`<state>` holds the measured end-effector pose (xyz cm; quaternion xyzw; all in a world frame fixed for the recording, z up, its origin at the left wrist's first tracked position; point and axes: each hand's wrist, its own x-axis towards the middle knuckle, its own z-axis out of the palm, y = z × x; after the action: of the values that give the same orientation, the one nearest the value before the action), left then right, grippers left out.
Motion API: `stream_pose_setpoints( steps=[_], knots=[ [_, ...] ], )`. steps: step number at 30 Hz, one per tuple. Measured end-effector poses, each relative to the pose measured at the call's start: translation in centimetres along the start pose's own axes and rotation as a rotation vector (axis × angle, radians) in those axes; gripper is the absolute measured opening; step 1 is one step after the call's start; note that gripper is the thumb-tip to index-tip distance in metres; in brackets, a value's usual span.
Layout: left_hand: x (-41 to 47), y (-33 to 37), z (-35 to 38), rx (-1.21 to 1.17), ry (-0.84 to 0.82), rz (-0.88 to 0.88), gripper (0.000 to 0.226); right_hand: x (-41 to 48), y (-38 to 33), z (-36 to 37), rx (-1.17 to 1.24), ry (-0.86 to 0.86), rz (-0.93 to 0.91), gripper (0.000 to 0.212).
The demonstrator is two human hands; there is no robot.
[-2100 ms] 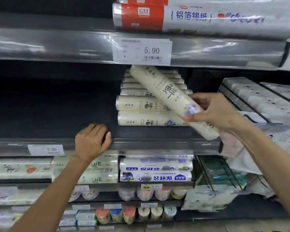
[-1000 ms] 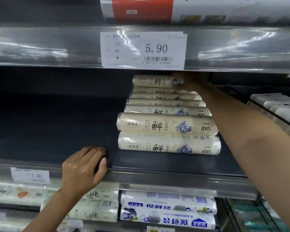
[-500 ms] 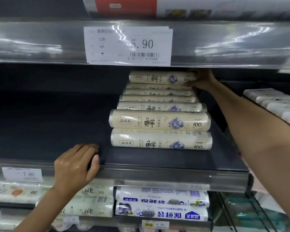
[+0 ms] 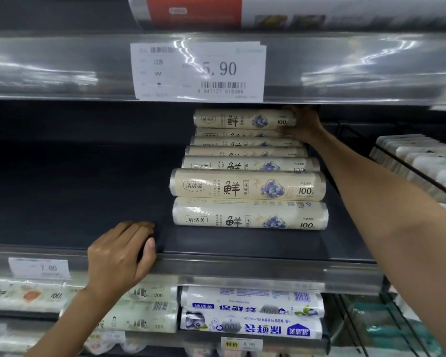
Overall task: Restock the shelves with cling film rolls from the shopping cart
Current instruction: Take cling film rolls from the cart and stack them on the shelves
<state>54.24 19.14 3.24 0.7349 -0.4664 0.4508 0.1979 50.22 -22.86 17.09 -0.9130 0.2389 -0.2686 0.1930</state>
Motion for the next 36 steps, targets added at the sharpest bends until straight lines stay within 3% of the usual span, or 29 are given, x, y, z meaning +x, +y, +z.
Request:
stream_pose_setpoints(
  steps=[2, 5, 7, 11, 14, 18, 25, 31, 36],
  knots=[
    [0.1, 0.2, -0.1, -0.002, -0.007, 0.004, 0.043, -0.9, -0.2, -0.3, 0.096, 0.031, 0.067, 0.059],
    [0.5, 0.3, -0.5, -0.008, -0.061, -0.005, 0.043, -4.3, -1.2, -2.1, 0.258, 0.058, 0.141, 0.013],
    [0.9, 0.4, -1.0, -0.022, -0.143, -0.023, 0.043, -8.3, -2.8, -3.8, 0.259, 0.103, 0.141, 0.003],
    [2.4, 1.8, -3.2, -0.133, -0.287, -0.126, 0.040, -19.8, -6.2, -5.6, 0.149, 0.190, 0.088, 0.013],
    [3.2, 5.4, -5.7, -0.265, -0.288, -0.089, 0.032, -31.1, -7.5, -6.3, 0.175, 0.198, 0.202, 0.031],
    [3.3, 14.3, -8.0, -0.668, -0.312, 0.097, 0.028, -46.4, -8.1, -7.8, 0.130, 0.286, 0.487, 0.030],
    [0.1, 31.0, -10.6, -1.139, -0.529, 0.318, 0.029, -66.2, -8.6, -11.5, -0.033, 0.512, 0.935, 0.027],
    [-4.9, 41.3, -12.8, -1.335, -0.565, 0.758, 0.020, -76.4, -5.1, -15.2, -0.105, 0.573, 1.213, 0.026],
    [-10.6, 46.4, -12.6, -1.288, -0.763, 1.050, 0.024, -80.7, -0.2, -14.3, -0.078, 0.398, 1.314, 0.030]
  ],
)
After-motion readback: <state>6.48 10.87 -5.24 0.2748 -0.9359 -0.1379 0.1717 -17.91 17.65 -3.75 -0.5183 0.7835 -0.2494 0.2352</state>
